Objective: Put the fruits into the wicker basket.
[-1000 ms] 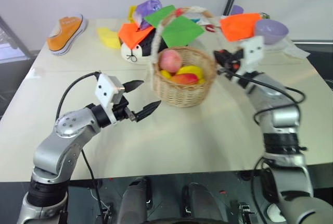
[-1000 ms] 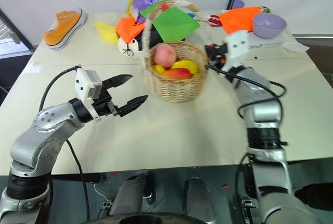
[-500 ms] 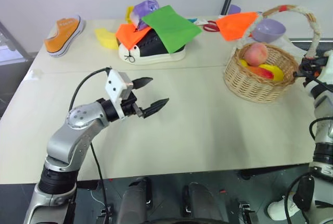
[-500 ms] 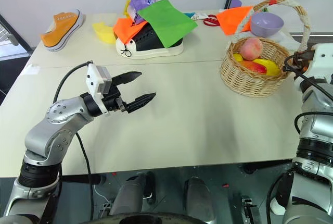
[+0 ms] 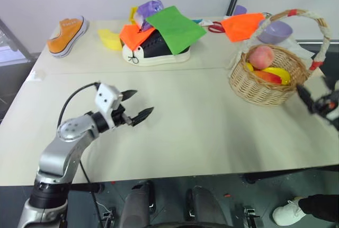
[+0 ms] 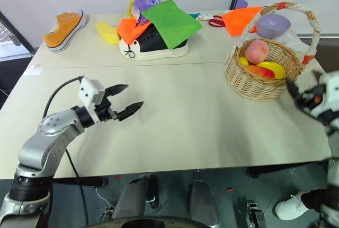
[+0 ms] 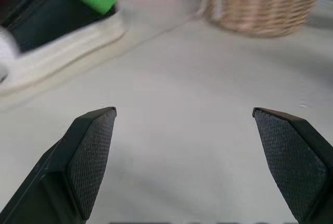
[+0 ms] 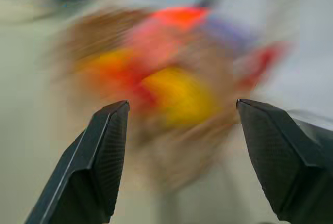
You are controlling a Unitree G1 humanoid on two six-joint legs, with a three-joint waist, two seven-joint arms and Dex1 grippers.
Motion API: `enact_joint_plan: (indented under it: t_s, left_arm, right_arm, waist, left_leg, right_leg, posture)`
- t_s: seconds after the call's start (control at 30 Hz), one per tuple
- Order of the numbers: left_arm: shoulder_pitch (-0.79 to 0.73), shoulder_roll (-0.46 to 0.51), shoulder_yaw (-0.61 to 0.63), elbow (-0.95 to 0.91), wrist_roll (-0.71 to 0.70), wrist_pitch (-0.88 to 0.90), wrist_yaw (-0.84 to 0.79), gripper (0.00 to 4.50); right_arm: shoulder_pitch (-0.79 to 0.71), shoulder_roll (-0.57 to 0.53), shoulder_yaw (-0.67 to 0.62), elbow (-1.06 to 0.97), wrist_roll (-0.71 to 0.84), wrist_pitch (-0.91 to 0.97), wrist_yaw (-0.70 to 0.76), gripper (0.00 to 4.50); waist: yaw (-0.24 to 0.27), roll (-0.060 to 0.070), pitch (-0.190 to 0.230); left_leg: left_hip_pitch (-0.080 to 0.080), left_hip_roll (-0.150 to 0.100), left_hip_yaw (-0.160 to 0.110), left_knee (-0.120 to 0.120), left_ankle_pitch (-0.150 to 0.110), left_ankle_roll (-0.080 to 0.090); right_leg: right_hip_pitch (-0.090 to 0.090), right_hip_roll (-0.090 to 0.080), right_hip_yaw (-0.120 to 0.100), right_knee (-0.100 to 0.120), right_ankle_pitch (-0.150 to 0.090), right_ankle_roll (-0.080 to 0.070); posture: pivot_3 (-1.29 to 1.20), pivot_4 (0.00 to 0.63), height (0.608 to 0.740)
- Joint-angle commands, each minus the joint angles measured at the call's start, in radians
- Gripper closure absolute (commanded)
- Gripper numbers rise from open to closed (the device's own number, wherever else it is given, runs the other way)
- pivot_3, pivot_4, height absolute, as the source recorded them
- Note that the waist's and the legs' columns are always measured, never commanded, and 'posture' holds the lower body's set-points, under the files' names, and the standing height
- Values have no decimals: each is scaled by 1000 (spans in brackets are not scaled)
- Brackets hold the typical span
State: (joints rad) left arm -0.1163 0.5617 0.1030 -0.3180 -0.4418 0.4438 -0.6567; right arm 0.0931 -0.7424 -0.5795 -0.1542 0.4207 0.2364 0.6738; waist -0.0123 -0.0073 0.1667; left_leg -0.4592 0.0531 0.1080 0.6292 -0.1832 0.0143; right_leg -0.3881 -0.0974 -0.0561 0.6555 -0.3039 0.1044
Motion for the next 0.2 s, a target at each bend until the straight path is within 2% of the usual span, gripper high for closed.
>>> enact_joint_plan:
  t_s: [0.03, 0.2]
  left_arm:
    - [69, 14, 95, 37, 37, -84, 20, 0]
    - [157, 9, 160, 53, 41, -107, 42, 0]
  right_arm:
    - [69, 11, 63, -152, 44, 11, 77, 1082]
    - [44, 83, 189, -150, 21, 3, 59, 1082]
  waist:
    - [-7, 1, -1]
    - [-3, 0, -1]
  left_leg:
    - [0, 0, 0, 0, 0, 0]
    - [1, 2, 0, 1, -2, -3]
  right_leg:
    - [-1, 0, 0, 0, 0, 0]
    - [-3, -2, 1, -2, -2, -7]
  posture:
    - [0, 150, 733]
    - [0, 150, 733]
